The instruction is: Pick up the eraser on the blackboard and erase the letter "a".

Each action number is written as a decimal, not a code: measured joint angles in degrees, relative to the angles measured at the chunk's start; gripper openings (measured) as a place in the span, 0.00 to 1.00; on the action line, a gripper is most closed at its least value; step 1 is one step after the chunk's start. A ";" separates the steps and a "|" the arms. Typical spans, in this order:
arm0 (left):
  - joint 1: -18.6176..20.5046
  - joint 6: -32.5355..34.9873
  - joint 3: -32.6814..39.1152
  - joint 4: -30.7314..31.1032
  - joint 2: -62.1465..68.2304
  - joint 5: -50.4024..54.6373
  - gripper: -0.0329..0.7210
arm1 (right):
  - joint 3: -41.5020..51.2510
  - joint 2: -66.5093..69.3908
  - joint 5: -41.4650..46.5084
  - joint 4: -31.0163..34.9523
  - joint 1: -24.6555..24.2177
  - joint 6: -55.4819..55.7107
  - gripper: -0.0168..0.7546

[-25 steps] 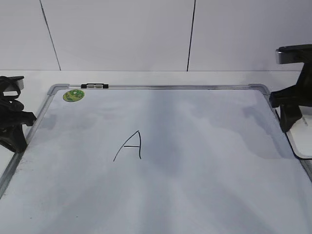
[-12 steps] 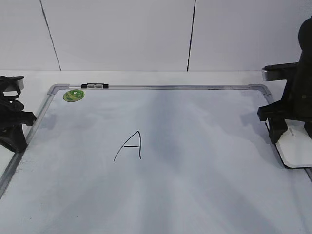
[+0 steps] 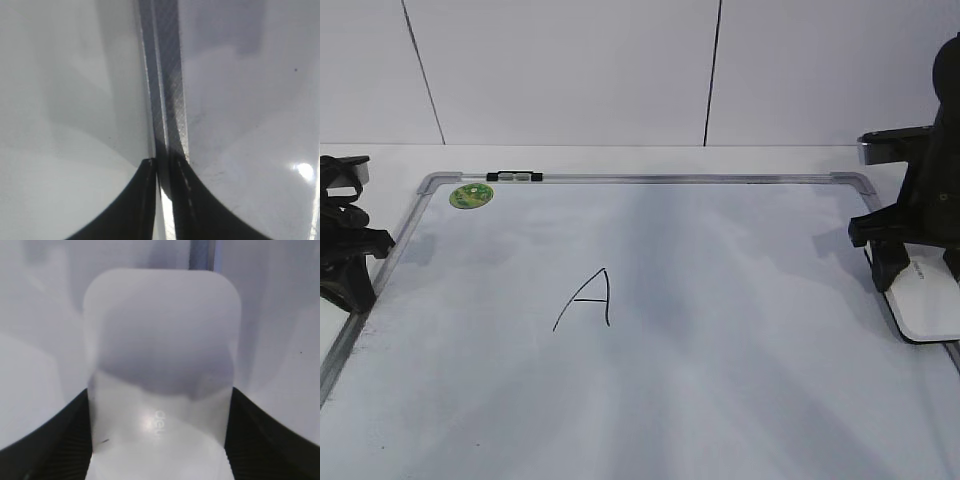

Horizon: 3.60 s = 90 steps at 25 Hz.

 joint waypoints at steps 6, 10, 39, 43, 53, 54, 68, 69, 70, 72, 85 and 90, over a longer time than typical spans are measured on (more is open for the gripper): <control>0.00 0.00 0.00 0.00 0.00 0.00 0.14 | 0.00 0.00 -0.10 0.00 0.00 0.00 0.75; 0.00 0.00 0.00 0.00 0.00 0.00 0.14 | 0.00 0.00 -0.96 1.47 0.00 0.00 0.75; 0.00 0.10 -5.08 0.47 1.13 2.83 0.29 | -5.27 -3.14 8.82 4.20 0.00 -4.59 0.79; 0.00 0.10 -10.25 1.27 1.13 7.89 0.48 | -5.27 -5.69 9.68 4.94 0.00 -6.01 0.79; 0.00 -2.95 -16.22 1.49 -2.54 18.30 0.56 | -5.27 -14.57 12.14 5.30 0.00 -7.94 0.79; 0.00 -3.33 -16.22 1.49 -3.83 18.41 0.56 | -5.27 -15.68 12.23 5.33 0.00 -7.94 0.79; 0.00 -6.68 -16.07 1.49 -29.43 19.96 0.56 | -4.03 -34.43 13.48 9.74 0.00 -8.63 0.79; 0.00 -6.78 -15.36 1.49 -31.69 19.96 0.56 | -3.35 -36.02 13.48 10.18 0.00 -8.73 0.79; 0.00 -6.78 -14.38 1.49 -33.99 19.96 0.56 | -2.30 -37.40 13.48 10.18 0.00 -8.67 0.79; 0.00 -6.90 -11.68 1.49 -38.17 20.11 0.56 | 0.19 -40.73 13.61 10.96 0.00 -8.67 0.79; 0.00 -7.02 14.48 1.51 -65.35 20.66 0.50 | 16.00 -63.66 14.18 12.34 0.00 -8.77 0.79; 0.00 -7.13 22.24 1.51 -74.34 19.64 0.50 | 17.61 -72.28 14.51 11.47 0.00 -8.90 0.79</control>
